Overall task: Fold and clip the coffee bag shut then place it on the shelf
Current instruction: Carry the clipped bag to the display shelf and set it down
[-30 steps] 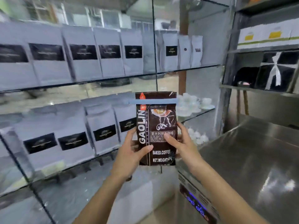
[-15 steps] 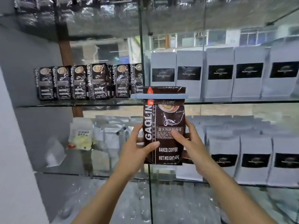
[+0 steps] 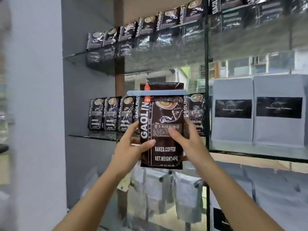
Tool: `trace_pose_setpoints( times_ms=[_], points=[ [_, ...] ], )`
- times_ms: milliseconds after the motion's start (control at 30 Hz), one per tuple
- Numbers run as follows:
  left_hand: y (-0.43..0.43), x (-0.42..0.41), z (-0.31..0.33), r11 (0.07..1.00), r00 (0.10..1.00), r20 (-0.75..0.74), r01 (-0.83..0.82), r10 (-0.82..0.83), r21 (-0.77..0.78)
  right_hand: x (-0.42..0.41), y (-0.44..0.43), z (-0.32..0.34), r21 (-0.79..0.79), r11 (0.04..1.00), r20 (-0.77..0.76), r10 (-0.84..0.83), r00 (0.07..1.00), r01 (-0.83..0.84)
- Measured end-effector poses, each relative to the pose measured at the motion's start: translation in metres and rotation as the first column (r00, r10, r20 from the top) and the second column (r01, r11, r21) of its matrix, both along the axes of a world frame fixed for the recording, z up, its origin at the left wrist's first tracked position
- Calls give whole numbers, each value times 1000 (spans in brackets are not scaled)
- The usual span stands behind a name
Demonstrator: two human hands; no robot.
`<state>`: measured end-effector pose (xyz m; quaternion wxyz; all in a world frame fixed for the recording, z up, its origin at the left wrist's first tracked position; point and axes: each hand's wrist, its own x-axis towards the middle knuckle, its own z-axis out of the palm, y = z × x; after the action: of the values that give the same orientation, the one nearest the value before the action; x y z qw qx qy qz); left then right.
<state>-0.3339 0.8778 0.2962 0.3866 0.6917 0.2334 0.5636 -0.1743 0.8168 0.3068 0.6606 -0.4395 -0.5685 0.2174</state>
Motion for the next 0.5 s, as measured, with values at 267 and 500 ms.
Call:
trace_pose_setpoints(
  times_ms=[267, 500],
  points=[
    [88, 0, 46, 998, 1000, -14, 4, -3, 56, -3, 85, 47, -2, 998, 36, -57, 998, 57],
    [162, 23, 65, 994, 994, -56, 95, -91, 58, 9, 149, 63, -11, 964, -28, -267, 963, 267]
  ],
)
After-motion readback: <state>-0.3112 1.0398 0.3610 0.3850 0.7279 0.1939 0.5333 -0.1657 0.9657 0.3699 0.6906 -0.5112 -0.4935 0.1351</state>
